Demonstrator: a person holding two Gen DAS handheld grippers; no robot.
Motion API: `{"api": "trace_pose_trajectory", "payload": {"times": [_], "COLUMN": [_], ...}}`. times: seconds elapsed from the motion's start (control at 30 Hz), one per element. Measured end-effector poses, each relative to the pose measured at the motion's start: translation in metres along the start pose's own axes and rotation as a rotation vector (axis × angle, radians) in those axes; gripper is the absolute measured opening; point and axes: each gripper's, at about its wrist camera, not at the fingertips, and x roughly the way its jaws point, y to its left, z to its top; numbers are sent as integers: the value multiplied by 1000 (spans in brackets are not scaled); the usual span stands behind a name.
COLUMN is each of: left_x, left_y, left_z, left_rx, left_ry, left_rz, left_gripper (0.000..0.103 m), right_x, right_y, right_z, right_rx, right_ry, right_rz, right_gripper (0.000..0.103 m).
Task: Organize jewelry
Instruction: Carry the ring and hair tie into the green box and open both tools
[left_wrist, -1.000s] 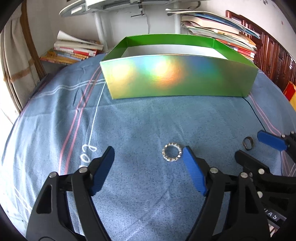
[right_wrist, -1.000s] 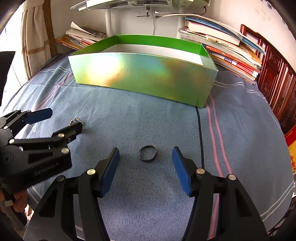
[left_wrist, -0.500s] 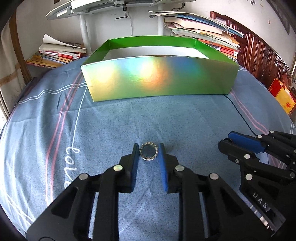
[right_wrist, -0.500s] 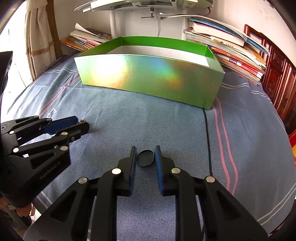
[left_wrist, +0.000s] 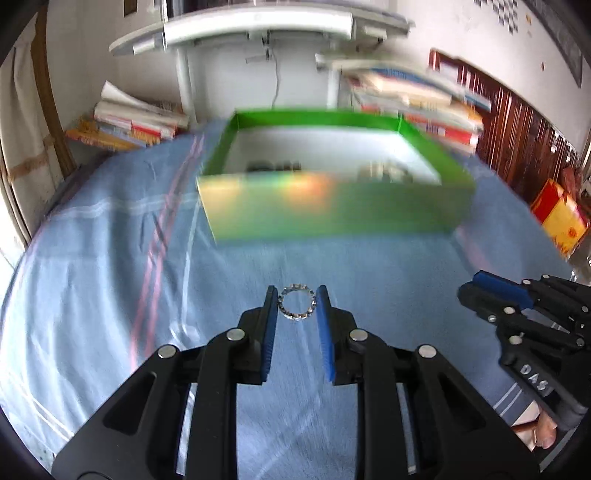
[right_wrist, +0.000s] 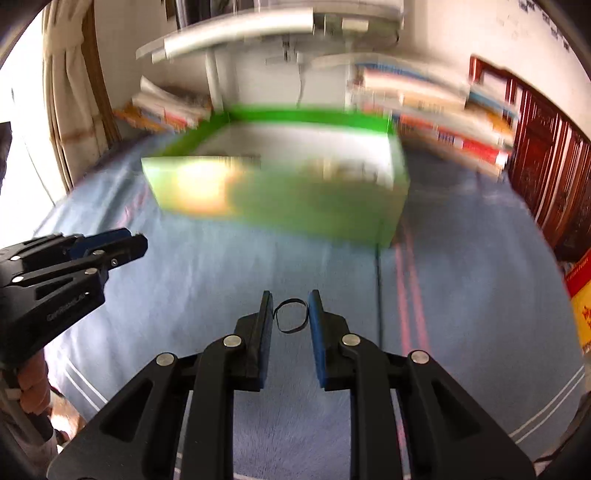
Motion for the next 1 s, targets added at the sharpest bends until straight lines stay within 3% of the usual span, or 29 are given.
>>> {"api": "trace_pose_trajectory", "payload": {"times": [0.17, 0.23, 0.37, 0.6, 0.67, 0.73, 0.9, 1.0], "left_x": [1, 14, 62, 105, 107, 104, 84, 63], "left_y": [2, -3, -3, 0, -1, -2, -2, -2], "left_z": [77, 100, 128, 129, 129, 129, 126, 120], "left_rx": [12, 33, 2, -21, -12, 0, 4, 1], "left_ry": [-56, -62, 22, 75, 66, 47, 5, -43], "left_rz": [41, 62, -2, 23, 27, 38, 55, 76], "left_gripper": [21, 21, 22, 22, 26, 37, 44, 51], "right_x": [9, 33, 90, 118, 119, 116, 88, 60], "right_y": [-13, -21, -34, -36, -35, -35, -39, -38], "right_z": [80, 100, 115, 112, 109, 108, 102, 93], "right_rx": [-19, -10, 17, 14, 11, 16, 34, 51], "right_ry": [-75, -47, 36, 73, 68, 58, 8, -54], "right_rz": [-49, -86, -108, -102, -115, -121, -123, -125], "right_gripper": [20, 20, 20, 20, 28, 35, 39, 54]}}
